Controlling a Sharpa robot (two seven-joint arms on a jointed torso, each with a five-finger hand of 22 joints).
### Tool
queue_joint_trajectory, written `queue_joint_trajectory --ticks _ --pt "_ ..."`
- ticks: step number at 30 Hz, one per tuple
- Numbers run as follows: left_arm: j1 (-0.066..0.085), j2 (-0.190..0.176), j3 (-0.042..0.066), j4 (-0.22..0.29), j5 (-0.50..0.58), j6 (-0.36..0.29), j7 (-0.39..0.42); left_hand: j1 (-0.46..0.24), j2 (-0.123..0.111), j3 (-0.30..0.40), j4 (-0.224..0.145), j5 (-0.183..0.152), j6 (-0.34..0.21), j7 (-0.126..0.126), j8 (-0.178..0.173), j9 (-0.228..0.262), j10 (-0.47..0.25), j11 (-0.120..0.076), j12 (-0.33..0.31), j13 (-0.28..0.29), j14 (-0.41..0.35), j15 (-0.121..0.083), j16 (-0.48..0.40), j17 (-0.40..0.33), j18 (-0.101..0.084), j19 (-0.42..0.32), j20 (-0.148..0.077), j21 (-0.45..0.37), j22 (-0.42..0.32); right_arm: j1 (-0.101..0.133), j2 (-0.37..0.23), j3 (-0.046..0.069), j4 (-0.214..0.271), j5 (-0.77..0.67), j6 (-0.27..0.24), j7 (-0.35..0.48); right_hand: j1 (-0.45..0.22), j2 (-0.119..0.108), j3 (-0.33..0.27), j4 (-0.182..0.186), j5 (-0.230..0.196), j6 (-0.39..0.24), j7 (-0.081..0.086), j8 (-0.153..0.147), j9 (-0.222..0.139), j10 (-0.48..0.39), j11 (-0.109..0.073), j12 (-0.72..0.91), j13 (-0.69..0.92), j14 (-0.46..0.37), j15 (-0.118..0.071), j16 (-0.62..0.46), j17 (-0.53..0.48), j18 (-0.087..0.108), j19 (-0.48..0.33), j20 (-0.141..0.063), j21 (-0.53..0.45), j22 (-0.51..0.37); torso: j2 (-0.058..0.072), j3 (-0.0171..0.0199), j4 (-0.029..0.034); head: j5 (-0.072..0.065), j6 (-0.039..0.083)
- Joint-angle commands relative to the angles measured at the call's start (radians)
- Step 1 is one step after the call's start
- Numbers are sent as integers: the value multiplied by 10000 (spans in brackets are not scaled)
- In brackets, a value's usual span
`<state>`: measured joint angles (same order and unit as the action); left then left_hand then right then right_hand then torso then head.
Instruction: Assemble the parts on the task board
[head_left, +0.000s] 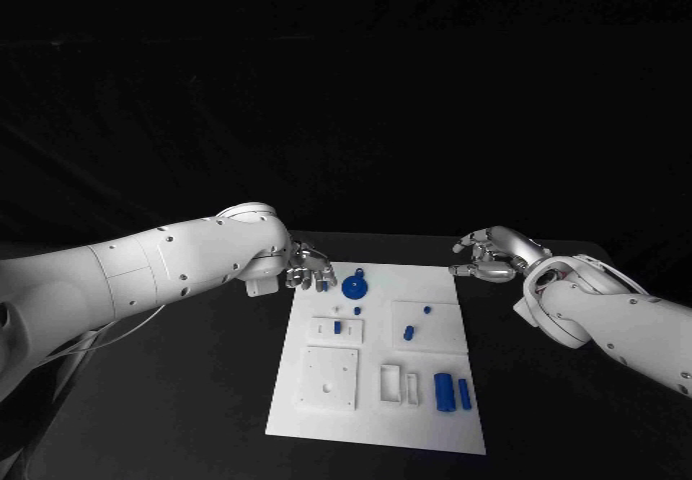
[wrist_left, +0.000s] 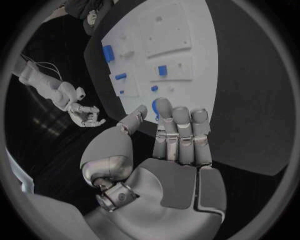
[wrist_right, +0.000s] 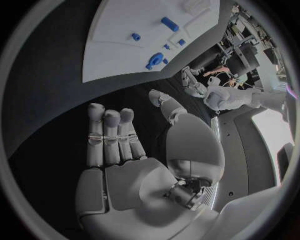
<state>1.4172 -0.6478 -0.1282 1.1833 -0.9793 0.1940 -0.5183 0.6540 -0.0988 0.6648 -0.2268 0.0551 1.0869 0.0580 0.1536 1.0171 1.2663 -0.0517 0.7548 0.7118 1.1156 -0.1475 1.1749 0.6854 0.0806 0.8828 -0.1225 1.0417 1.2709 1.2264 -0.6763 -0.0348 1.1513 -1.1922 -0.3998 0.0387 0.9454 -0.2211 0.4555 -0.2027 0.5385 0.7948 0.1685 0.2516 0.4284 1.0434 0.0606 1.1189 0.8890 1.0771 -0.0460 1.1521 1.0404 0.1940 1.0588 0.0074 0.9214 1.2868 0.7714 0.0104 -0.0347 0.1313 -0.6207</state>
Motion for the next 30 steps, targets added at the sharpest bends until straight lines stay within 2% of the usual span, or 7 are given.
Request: queue_joint_trajectory --ticks 1,7,11,16,18,23,30 --pt "10 162 -4 -391 -630 -713 192 38 -306 38 405 -75 -372 191 -171 -213 -228 170 -489 -292 -202 257 -527 -280 -266 -241 -940 -413 -227 -4 -11 0 21 1 -26 66 29 112 31 -48 39 16 55 34 -16 -69 -5 48 -13 -58 -2 68 -14 678 -39 17 -55 15 2 1 -3 24 70" --pt "-8 756 -8 -1315 -1096 -743 433 82 -468 -50 853 -60 -511 245 -185 -471 -198 253 -866 -533 -159 402 -874 -455 -308 -274 -810 -664 -371 -4 23 0 -2 28 -31 65 33 117 36 -47 40 12 55 32 -18 -67 -6 50 -14 -56 -2 71 -16 678 -36 16 -54 16 32 -6 -25 90 133" --pt "-63 1155 -10 -2023 -1343 -730 567 93 -478 -51 891 -60 -511 244 -178 -489 -186 254 -884 -544 -151 405 -888 -460 -305 -269 -806 -674 -376 -4 42 0 -9 28 -33 68 33 118 37 -47 40 11 55 32 -18 -67 -6 50 -14 -56 -2 71 -16 678 -35 16 -54 16 26 8 -43 125 158" --pt "-201 1605 -17 -2793 -1500 -472 656 52 -686 -82 1165 -63 -561 265 -159 -595 -175 274 -987 -594 -155 441 -978 -484 -299 -279 -772 -740 -399 -4 66 0 -5 29 -29 70 34 120 39 -46 40 10 55 32 -19 -66 -5 51 -15 -55 -2 72 -17 678 -34 16 -54 16 25 12 -44 161 166" --pt "-307 1796 -17 -3126 -1516 -431 694 78 -742 -75 1283 -63 -613 285 -155 -649 -205 294 -1046 -616 -191 467 -1027 -491 -299 -310 -748 -777 -402 -4 85 0 -9 29 -36 72 34 122 41 -45 40 9 55 31 -19 -66 -5 51 -16 -55 -2 73 -18 678 -33 16 -54 16 24 18 -41 158 174" --pt "-487 2087 -14 -3708 -1532 -342 819 100 -763 -92 1364 -63 -646 301 -140 -690 -229 311 -1088 -627 -221 492 -1060 -491 -302 -341 -723 -806 -401 -4 101 1 -10 29 -37 80 34 124 43 -42 40 7 56 31 -20 -64 -5 53 -17 -53 -2 75 -20 678 -31 16 -55 17 34 8 -56 178 187" --pt "-682 2367 -13 -4272 -1502 -175 925 109 -759 -113 1397 -62 -657 306 -127 -708 -237 317 -1104 -629 -235 505 -1071 -487 -303 -356 -710 -819 -397 -4 132 1 8 29 -43 85 33 124 45 -40 40 6 56 30 -21 -63 -4 54 -19 -52 -2 77 -23 678 -28 16 -55 17 34 14 -48 170 190"
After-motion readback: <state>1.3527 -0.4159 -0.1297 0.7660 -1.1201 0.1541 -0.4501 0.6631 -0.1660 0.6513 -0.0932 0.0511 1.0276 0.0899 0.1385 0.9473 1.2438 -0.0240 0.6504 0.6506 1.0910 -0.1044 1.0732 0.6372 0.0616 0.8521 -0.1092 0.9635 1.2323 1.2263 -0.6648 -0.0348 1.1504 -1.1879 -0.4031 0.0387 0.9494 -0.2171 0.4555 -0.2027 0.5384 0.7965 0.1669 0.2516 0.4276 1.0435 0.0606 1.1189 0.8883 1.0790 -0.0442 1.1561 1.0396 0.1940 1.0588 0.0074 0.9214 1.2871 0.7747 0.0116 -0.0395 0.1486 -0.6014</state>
